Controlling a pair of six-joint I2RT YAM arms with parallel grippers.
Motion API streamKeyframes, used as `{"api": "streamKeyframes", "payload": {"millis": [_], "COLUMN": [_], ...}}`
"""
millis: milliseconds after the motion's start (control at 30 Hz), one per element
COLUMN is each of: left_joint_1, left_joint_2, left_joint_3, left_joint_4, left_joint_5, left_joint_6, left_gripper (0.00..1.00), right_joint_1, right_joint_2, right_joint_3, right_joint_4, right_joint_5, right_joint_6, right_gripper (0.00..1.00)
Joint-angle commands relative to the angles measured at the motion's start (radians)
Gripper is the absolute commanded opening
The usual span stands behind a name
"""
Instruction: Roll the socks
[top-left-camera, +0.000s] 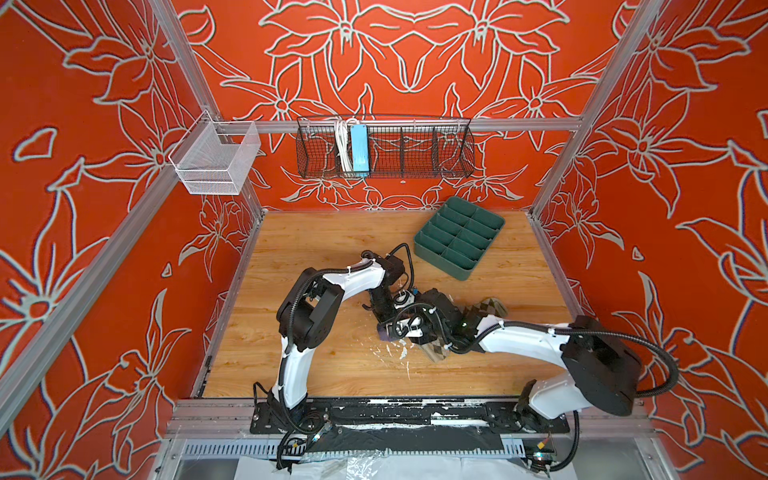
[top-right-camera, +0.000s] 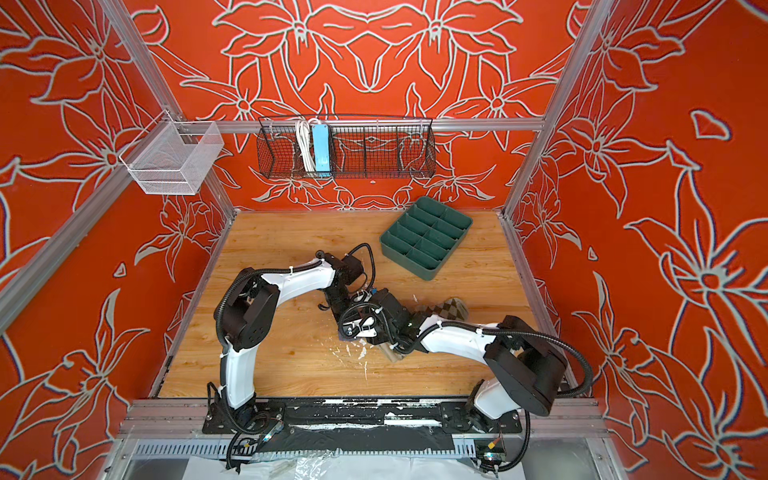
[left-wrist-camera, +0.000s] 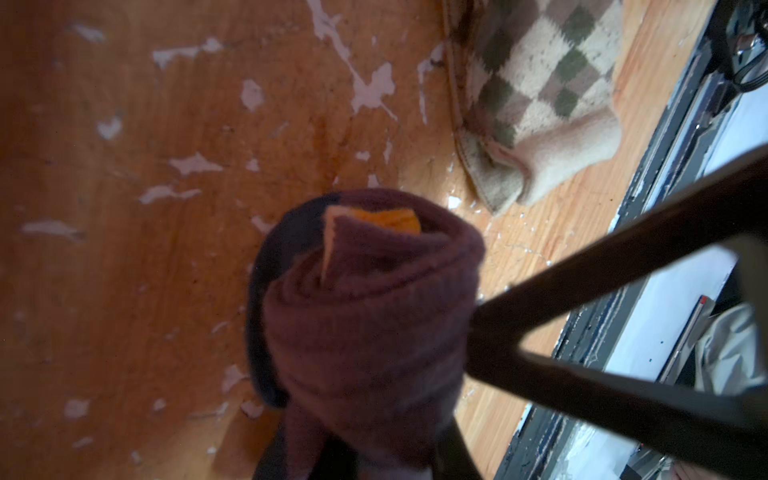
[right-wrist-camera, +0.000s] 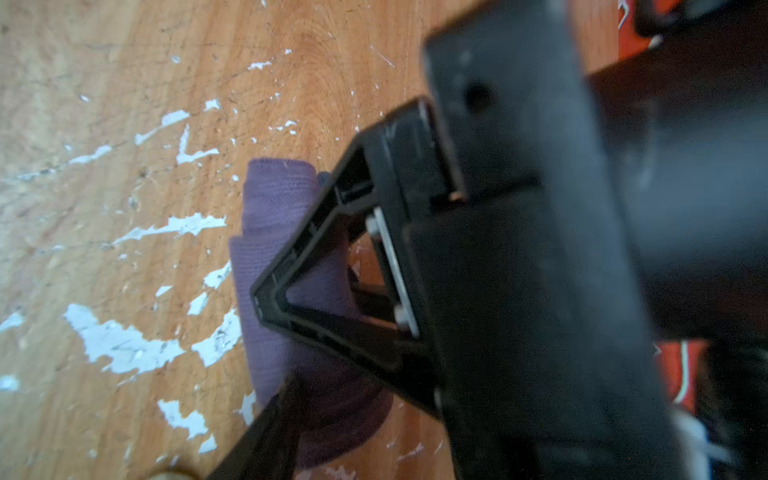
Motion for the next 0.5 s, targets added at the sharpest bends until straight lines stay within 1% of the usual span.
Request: {"api": "streamKeyframes", "payload": {"millis": [0, 100, 300, 367, 467], "left_joint_1": [-0.011, -0.011, -0.011, -0.011, -0.011], "left_joint_2": [0.090, 0.091, 0.077, 0.065, 0.045], "left_joint_3": [-0.044, -0.039, -0.039, -0.043, -0.058], "left_joint_4": [-0.047, -0.041, -0.018, -0.007, 0.010], "left_joint_5": [-0.050, -0.056, -0.065, -0.078, -0.095], "left_joint_6": [0.001, -0.003, -0.021, -0.030, -0.039], "left_gripper": [0.14, 0.14, 0.17, 0.17, 0.17], "right_joint_1": [0.021, 0.041, 0.054, 0.056, 0.056], "right_joint_2": [0.064, 0.116, 0.168, 0.153, 0.076], "right_joint_3": [0.030, 0.029, 0.033, 0.032, 0.011], "right_joint_4": [0.015, 0.002, -0.033, -0.051, -0.100], "right_joint_5": [-0.022, 0.002, 0.038, 0.052, 0.034], "right_joint_6": [-0.030, -0.013, 0.043, 0.062, 0.070], "right_gripper": [0.55, 0.53, 0.47, 0.47, 0.52]}}
